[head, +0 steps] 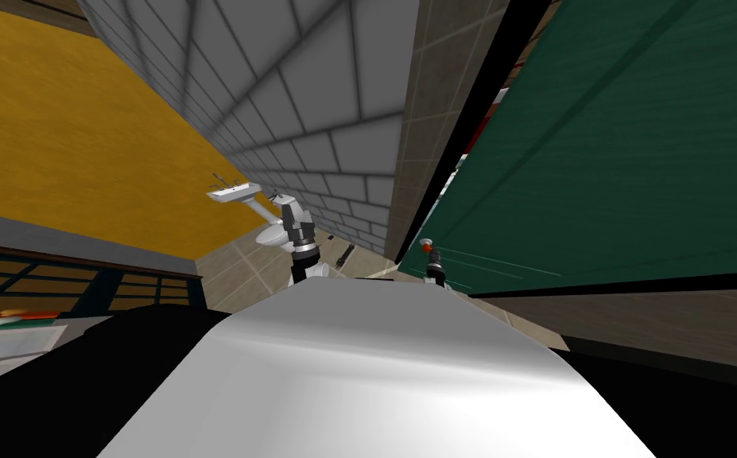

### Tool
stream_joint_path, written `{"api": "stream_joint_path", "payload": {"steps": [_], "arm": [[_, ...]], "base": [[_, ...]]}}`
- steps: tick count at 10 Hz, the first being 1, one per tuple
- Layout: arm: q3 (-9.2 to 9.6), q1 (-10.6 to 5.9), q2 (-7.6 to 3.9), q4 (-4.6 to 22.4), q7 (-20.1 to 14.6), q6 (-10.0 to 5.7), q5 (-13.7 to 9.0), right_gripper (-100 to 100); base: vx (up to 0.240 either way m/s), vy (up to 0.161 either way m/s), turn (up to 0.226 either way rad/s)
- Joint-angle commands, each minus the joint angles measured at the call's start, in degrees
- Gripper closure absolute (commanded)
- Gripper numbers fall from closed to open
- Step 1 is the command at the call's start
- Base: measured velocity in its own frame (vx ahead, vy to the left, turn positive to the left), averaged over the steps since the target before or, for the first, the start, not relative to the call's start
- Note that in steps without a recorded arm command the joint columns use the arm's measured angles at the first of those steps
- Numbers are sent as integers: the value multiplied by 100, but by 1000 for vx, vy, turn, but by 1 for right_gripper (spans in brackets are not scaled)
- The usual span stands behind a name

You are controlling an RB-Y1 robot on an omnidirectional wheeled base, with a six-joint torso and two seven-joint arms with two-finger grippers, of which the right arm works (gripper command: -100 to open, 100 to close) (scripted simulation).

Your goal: Pull the door open

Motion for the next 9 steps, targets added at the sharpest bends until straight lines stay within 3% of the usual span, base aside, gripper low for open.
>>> {"api": "stream_joint_path", "payload": {"steps": [1,3,6,9], "arm": [[119,-57,47,-4,-169,-82,-51,100],[299,-5,-24,-25,-549,-86,-363,100],[389,21,-60,-35,-880,-88,-519,100],[569,73,-131,-55,-1355,-92,-831,100]], "base": [[-28,-13,61],[-49,-12,83],[-44,-20,60],[-35,-7,52]]}}
